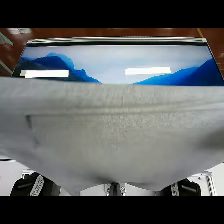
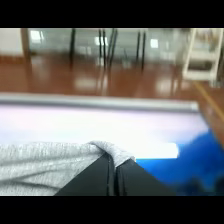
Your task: Fold the shirts.
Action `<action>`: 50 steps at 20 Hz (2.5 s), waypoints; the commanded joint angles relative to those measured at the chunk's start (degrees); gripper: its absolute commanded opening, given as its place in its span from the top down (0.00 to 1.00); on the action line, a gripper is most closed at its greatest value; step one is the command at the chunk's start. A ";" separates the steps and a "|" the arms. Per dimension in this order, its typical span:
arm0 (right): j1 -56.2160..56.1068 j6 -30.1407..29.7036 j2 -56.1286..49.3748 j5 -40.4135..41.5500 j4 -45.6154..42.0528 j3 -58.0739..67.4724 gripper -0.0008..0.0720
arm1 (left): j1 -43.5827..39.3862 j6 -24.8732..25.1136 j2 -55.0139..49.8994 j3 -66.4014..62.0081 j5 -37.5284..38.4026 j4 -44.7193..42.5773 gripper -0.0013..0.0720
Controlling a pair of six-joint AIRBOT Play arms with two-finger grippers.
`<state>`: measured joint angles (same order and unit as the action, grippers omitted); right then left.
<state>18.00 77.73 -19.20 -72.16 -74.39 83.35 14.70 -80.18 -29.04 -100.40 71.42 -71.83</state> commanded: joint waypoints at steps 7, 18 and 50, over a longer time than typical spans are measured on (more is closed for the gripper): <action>-0.04 -7.19 -24.37 16.79 14.71 -26.88 0.91 | -1.75 2.58 -12.15 39.08 -22.71 14.29 0.94; -19.65 -6.93 -62.82 74.69 15.65 -26.97 0.91 | -15.30 5.99 -50.12 40.98 -62.84 16.44 0.94; -15.32 19.50 -69.46 34.84 5.01 -26.56 0.91 | -11.43 -4.13 -62.29 31.47 -18.75 -8.79 0.94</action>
<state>2.68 95.31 -87.74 -37.82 -69.60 56.77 3.27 -82.89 -91.29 -68.86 54.06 -80.18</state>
